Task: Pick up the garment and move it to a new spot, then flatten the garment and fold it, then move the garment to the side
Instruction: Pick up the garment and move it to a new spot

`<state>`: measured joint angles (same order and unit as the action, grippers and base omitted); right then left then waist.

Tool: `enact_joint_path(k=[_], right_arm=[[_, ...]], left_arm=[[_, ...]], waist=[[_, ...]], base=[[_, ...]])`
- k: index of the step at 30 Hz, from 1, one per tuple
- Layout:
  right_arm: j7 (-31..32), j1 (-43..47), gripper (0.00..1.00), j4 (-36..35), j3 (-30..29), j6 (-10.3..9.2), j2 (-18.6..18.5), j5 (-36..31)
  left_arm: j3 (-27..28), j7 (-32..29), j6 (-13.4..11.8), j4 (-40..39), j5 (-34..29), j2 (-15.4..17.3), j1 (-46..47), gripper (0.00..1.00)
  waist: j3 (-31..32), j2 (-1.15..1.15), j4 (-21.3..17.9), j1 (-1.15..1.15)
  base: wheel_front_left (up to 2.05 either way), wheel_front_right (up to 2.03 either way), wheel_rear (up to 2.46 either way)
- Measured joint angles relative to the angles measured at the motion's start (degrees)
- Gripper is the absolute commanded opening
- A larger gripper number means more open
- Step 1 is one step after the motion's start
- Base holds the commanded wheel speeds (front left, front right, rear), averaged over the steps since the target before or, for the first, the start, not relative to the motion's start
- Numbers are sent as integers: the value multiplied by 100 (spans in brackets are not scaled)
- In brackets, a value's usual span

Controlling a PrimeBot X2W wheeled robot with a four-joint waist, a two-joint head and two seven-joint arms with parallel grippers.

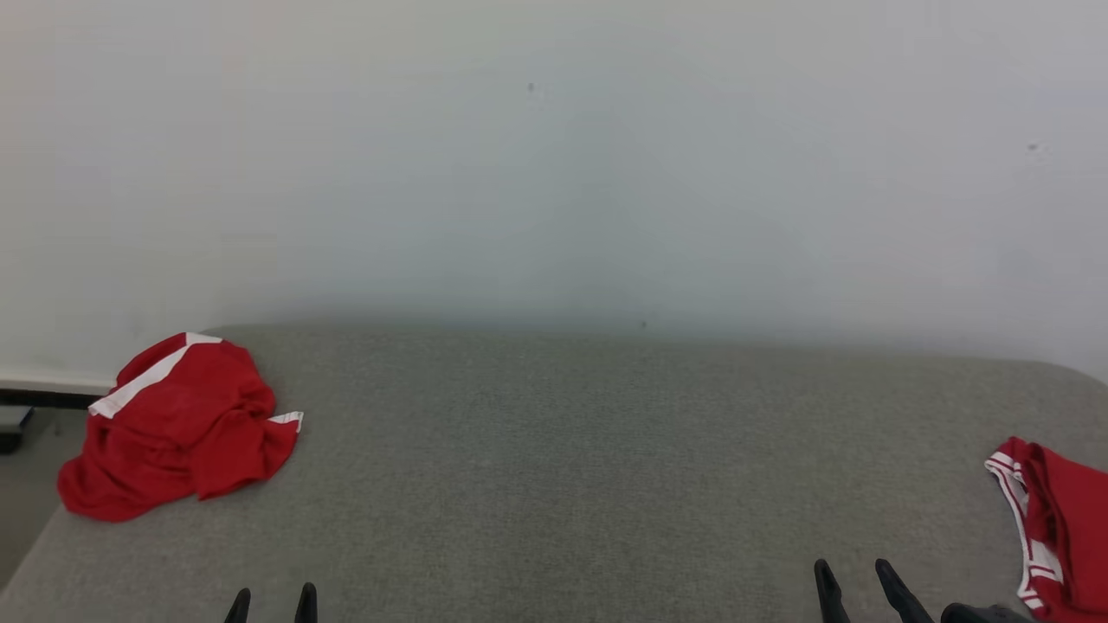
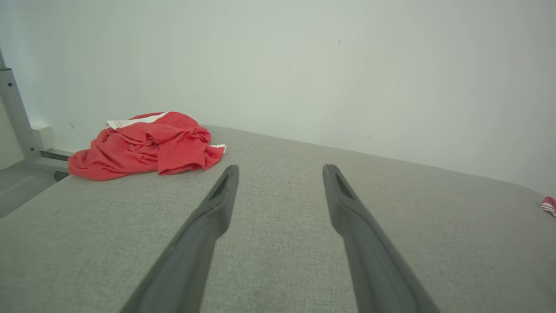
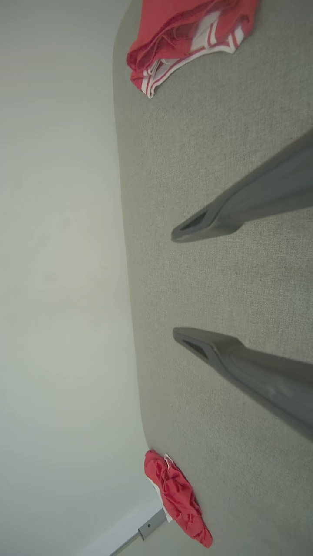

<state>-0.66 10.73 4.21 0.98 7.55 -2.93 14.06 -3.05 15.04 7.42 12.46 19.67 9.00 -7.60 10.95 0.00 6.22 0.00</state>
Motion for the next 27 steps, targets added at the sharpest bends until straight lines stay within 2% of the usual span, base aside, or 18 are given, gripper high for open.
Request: enact_joint_path(k=[5,13,14,19,27], right_arm=[[-102,-20,100,75,111,0,0,121],[-236,-203,100,229,438,0,0,249],[-241,-349,100,252,533,0,0,250],[-246,-621,100,381,720,0,3,250],[-246,-954,100,565,903,0,3,208]], left_arm=[[-41,1,9,35,54,201,59,100],[203,1,9,149,192,459,193,100],[335,1,9,155,214,467,196,100],[659,1,9,113,231,423,190,100],[920,1,9,-90,229,268,104,100]], waist=[[-18,0,404,0],[-71,0,1198,0],[-113,0,1375,0],[-282,0,1716,0],[-596,1,2009,0]], base=[[0,0,0],[0,0,0],[0,0,0],[0,0,0],[0,0,0]])
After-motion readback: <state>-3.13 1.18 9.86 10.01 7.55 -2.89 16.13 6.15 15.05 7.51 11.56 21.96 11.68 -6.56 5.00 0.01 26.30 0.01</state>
